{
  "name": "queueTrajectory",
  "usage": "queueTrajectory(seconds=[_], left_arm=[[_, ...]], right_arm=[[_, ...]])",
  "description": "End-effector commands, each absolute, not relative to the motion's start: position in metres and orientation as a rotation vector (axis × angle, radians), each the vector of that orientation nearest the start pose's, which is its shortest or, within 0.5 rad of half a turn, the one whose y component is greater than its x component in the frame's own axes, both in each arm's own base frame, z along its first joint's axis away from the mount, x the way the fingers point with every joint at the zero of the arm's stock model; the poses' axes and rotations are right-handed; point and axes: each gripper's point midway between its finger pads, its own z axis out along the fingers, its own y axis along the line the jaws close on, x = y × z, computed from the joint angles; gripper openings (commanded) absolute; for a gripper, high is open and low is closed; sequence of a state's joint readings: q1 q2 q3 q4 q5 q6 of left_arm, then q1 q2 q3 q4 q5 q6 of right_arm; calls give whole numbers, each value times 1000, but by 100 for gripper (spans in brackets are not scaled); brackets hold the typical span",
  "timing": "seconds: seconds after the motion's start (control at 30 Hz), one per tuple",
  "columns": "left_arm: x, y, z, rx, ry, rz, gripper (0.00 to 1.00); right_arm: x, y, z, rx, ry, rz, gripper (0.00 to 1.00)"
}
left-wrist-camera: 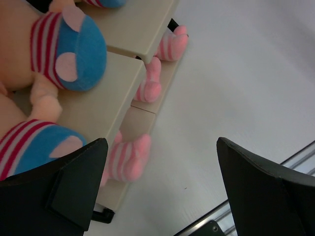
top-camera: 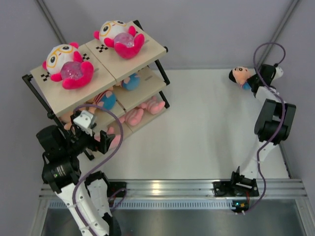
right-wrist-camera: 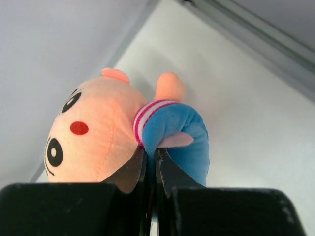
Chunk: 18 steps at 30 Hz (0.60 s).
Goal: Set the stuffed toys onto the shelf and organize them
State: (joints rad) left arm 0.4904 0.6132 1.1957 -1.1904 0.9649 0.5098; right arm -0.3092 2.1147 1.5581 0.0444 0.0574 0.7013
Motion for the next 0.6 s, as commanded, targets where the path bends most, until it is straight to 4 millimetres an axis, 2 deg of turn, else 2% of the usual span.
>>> queueTrajectory(seconds=[0.0, 0.03, 0.07, 0.1, 0.13, 0.17, 0.2, 0.23, 0.3, 0.33, 0.4, 0.43, 0.47, 0.5, 0.53, 0.57], left_arm=[[148, -59, 341, 533, 1782, -201, 99], [144, -60, 351, 541, 1757, -169, 99], [143, -56, 354, 529, 1757, -132, 99], [141, -56, 358, 531, 1749, -116, 99], [137, -55, 367, 525, 1732, -82, 99], [136, -50, 371, 504, 1734, -44, 99], [131, -50, 382, 506, 1709, -13, 99], [130, -50, 387, 491, 1701, -1, 99], [131, -41, 404, 438, 1669, 58, 99], [127, -40, 417, 398, 1639, 71, 99], [128, -35, 439, 358, 1581, 115, 99], [123, -30, 454, 317, 1548, 153, 99], [122, -28, 462, 302, 1532, 171, 99], [119, -27, 470, 295, 1512, 188, 99], [111, -24, 486, 273, 1474, 231, 99], [110, -22, 493, 262, 1464, 249, 99]], right_arm=[[560, -102, 260, 824, 1554, 282, 0], [545, -71, 300, 750, 1512, 312, 0], [536, -57, 310, 727, 1503, 312, 0], [525, -42, 305, 713, 1530, 313, 0], [507, -10, 337, 650, 1492, 365, 0], [497, 12, 344, 623, 1491, 399, 0], [485, 39, 341, 604, 1512, 446, 0], [467, 48, 364, 587, 1471, 476, 0], [451, 65, 374, 582, 1459, 489, 0], [434, 88, 387, 544, 1458, 524, 0], [420, 105, 394, 541, 1447, 540, 0], [407, 126, 401, 512, 1447, 589, 0], [401, 132, 403, 516, 1443, 588, 0], [392, 152, 407, 491, 1451, 627, 0], [388, 157, 410, 488, 1449, 637, 0], [384, 163, 411, 489, 1453, 639, 0]])
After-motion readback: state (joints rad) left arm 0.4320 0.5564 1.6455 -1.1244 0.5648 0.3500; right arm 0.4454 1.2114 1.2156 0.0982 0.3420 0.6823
